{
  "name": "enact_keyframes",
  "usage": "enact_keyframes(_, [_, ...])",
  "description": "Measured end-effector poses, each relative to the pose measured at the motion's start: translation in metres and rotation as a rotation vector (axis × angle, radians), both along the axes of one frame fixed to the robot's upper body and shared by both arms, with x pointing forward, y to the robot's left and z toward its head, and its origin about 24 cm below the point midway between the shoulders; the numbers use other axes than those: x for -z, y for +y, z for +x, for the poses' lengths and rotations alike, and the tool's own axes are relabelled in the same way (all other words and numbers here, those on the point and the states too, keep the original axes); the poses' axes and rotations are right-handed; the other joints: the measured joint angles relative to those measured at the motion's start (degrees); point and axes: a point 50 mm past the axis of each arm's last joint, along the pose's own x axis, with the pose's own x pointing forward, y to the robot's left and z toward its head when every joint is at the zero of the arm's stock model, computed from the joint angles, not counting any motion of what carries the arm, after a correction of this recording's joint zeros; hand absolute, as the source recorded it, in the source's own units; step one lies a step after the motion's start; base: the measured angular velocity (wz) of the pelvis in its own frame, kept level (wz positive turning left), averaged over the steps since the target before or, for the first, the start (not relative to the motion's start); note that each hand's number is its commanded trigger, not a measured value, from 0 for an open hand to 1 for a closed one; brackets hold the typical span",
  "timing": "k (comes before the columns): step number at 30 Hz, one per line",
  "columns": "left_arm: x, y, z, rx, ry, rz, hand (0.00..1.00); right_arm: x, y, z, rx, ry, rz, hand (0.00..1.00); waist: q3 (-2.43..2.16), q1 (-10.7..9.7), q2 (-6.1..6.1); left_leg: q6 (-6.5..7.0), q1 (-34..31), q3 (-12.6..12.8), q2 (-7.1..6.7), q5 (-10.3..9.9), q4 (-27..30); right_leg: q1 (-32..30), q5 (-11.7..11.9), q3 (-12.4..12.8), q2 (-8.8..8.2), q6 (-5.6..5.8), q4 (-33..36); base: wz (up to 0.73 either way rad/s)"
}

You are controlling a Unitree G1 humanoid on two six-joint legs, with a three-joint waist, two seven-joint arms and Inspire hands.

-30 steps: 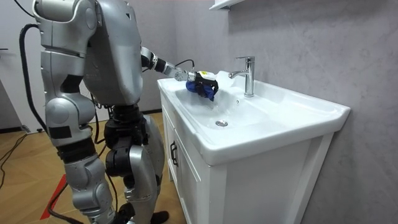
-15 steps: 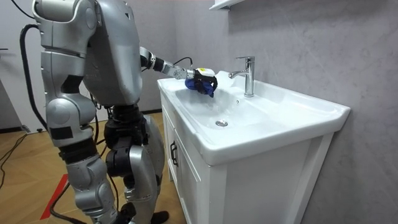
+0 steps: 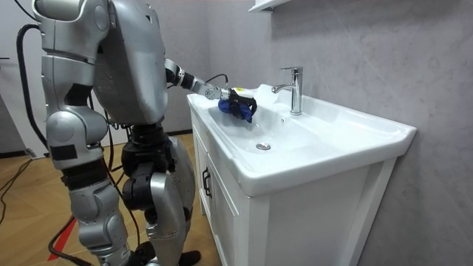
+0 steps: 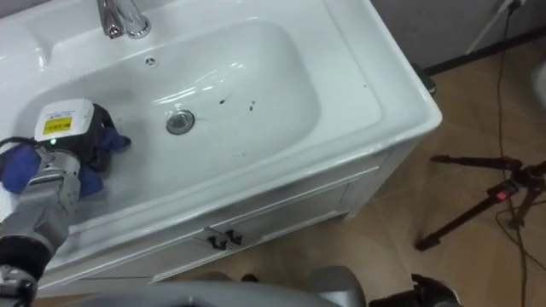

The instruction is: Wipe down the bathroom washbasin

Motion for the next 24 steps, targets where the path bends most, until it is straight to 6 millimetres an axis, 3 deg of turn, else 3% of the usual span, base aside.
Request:
enact_keyframes(5, [-0.008, -0.010, 0.030, -0.022, -0.020, -0.070, 1.00, 0.000, 0.010, 0.026, -0.004, -0.049, 0.025, 0.00, 0.30, -1.52, -0.18, 0.31, -3.11, 0.60, 0.60, -0.03, 1.93, -4.00, -0.08, 0.78, 0.07, -0.29, 2.03, -0.07])
enact_keyframes(12, [-0.010, -0.027, 0.045, -0.055, -0.037, -0.168, 1.00, -0.001, 0.016, 0.040, 0.039, -0.100, 0.055, 0.00, 0.80, -3.70, -0.31, 0.46, -4.84, 2.27, 1.15, 0.15, 1.99, -7.55, 0.01, 2.23, -0.02, -0.70, 4.14, -0.15])
enact_keyframes(14, [-0.013, -0.029, 0.051, -0.107, -0.060, -0.242, 1.00, 0.000, 0.020, 0.043, 0.054, -0.108, 0.063, 0.00, 0.98, -4.70, -0.82, 0.57, -5.42, 3.13, 1.13, 0.27, 2.49, -9.09, -0.61, 2.19, -0.84, -0.92, 6.08, -0.05])
enact_keyframes(18, [-0.017, -0.028, 0.055, -0.210, -0.118, -0.390, 1.00, 0.001, 0.024, 0.046, 0.075, -0.116, 0.062, 0.00, 1.13, -4.52, -1.34, 0.61, -7.19, 4.33, 1.37, 0.23, 3.77, -11.81, -0.82, 2.78, -1.07, -1.07, 8.04, -0.13])
enact_keyframes(19, [-0.017, -0.024, 0.055, -0.253, -0.144, -0.445, 1.00, 0.001, 0.026, 0.048, 0.065, -0.118, 0.062, 0.00, 1.24, -4.28, -1.86, 0.64, -7.59, 4.85, 1.45, 0.23, 4.08, -12.96, -1.10, 3.78, -1.07, -1.03, 9.08, -0.12])
enact_keyframes(21, [-0.019, -0.023, 0.057, -0.304, -0.175, -0.511, 1.00, 0.001, 0.029, 0.051, 0.048, -0.120, 0.064, 0.00, 1.27, -4.46, -2.19, 0.75, -8.51, 4.87, 2.07, 0.16, 4.94, -13.58, -1.10, 3.70, -0.96, -1.03, 9.31, -0.05])
enact_keyframes(24, [-0.023, -0.023, 0.062, -0.384, -0.222, -0.616, 1.00, 0.003, 0.037, 0.051, 0.046, -0.118, 0.071, 0.00, 1.21, -4.79, -3.61, 0.86, -9.22, 4.54, 2.23, 0.22, 4.72, -14.33, -1.05, 3.39, -0.89, -1.12, 9.81, 0.04])
